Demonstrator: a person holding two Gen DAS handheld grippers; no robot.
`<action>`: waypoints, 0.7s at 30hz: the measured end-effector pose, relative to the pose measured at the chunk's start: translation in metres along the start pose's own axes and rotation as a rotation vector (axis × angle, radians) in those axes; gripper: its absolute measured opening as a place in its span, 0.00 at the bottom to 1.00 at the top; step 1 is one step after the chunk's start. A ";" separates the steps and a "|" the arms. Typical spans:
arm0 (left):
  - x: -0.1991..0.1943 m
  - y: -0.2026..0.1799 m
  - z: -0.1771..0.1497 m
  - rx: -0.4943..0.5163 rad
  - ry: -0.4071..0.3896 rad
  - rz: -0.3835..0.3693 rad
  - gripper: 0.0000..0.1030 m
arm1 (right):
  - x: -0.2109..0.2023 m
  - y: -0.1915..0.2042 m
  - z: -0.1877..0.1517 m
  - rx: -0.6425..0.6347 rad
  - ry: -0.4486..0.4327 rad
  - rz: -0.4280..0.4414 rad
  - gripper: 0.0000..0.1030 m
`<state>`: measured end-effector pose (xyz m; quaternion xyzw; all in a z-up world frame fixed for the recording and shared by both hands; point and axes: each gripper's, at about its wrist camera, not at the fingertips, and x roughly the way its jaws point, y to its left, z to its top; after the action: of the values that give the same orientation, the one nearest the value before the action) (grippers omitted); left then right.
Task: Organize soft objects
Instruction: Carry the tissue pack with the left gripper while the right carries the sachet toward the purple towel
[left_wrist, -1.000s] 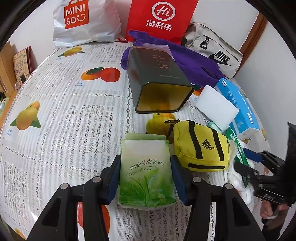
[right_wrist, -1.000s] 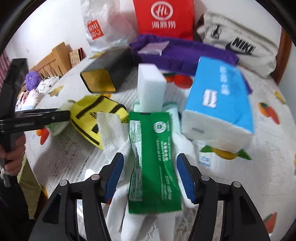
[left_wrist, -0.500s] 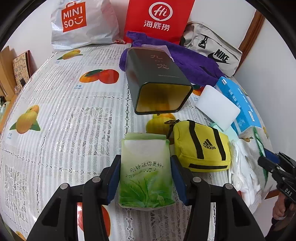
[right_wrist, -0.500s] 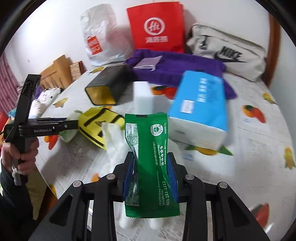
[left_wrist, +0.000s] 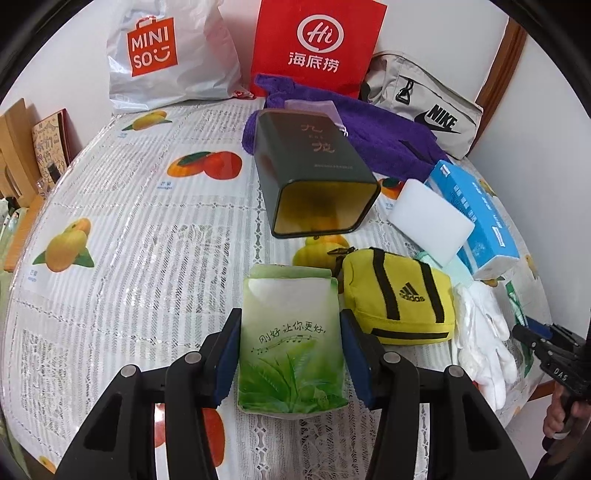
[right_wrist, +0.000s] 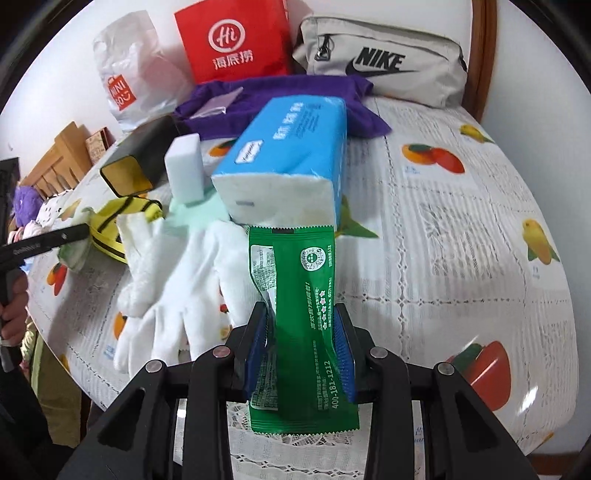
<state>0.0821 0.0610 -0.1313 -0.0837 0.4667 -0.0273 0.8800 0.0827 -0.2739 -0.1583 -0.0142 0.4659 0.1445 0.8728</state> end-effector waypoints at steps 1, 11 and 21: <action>-0.003 -0.001 0.001 0.001 -0.005 -0.001 0.47 | 0.001 0.001 0.000 -0.003 0.002 0.001 0.34; -0.022 -0.011 0.022 0.012 -0.033 -0.025 0.47 | -0.023 0.021 0.006 -0.052 -0.041 0.051 0.34; -0.038 -0.030 0.053 0.056 -0.051 -0.032 0.47 | -0.053 0.027 0.043 -0.053 -0.112 0.079 0.34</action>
<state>0.1055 0.0430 -0.0665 -0.0673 0.4420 -0.0524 0.8930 0.0827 -0.2534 -0.0875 -0.0105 0.4126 0.1918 0.8904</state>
